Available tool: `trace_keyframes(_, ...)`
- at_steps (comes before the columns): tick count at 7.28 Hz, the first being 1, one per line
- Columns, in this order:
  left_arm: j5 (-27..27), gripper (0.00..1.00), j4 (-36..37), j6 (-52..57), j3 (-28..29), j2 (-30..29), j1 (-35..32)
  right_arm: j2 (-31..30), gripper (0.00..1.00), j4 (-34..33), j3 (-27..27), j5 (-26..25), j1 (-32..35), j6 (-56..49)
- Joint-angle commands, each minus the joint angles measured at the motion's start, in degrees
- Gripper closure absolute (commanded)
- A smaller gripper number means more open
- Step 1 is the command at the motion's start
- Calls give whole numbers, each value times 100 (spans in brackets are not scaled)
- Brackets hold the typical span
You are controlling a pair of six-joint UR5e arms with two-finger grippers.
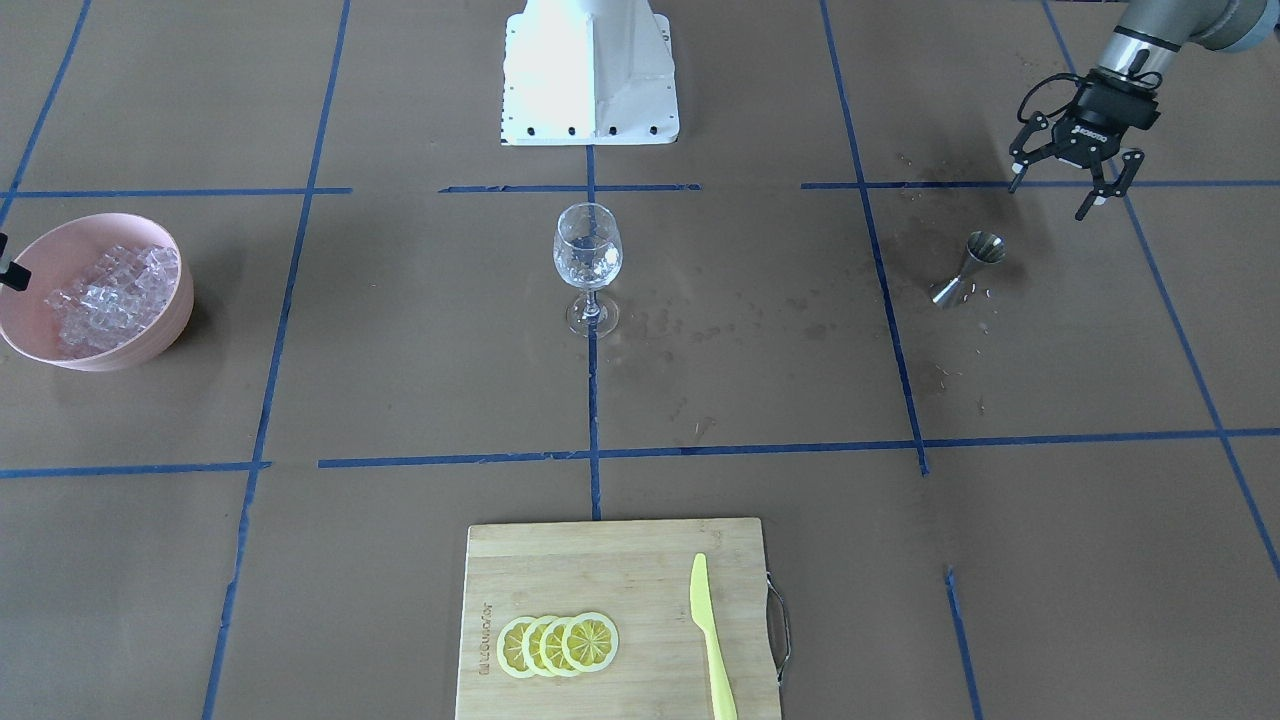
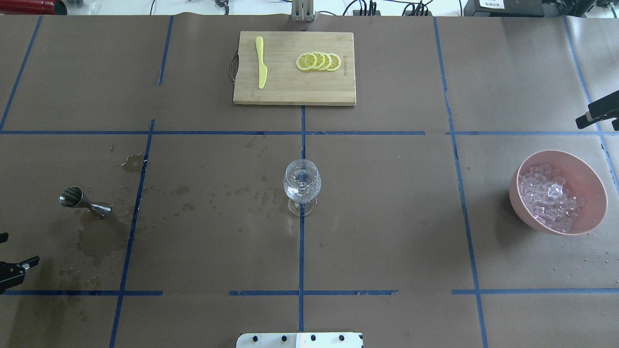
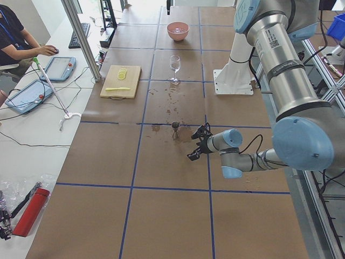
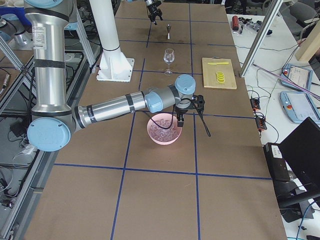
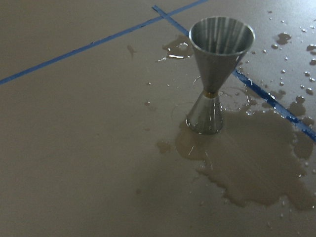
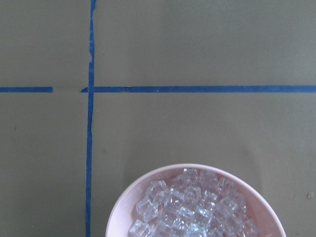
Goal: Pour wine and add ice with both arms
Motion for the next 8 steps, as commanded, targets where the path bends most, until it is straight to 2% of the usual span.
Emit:
trace_keyframes(1, -1876, 1, 20, 857, 90, 4, -1635, -422, 0, 903, 59, -211, -544, 1306)
trace_keyframes(2, -2422, 0, 46, 868, 238, -13, -2433, -493, 0, 1265, 41, -526, -877, 2018)
trace_keyframes(3, -2897, 0, 46, 860, 423, -48, -3033, -659, 0, 1529, 15, -903, -1185, 2251)
trace_keyframes(5, -3051, 0, 38, 816, 556, -49, -3293, -687, 4, 1585, -230, -1030, -1416, 2271)
trace_keyframes(6, -3025, 0, 20, 798, 565, -57, -3320, -678, 12, 1585, -266, -1030, -1434, 2306)
trace_keyframes(8, -3016, 0, -6, 798, 548, -57, -3338, -643, 13, 1585, -345, -1030, -1487, 2315)
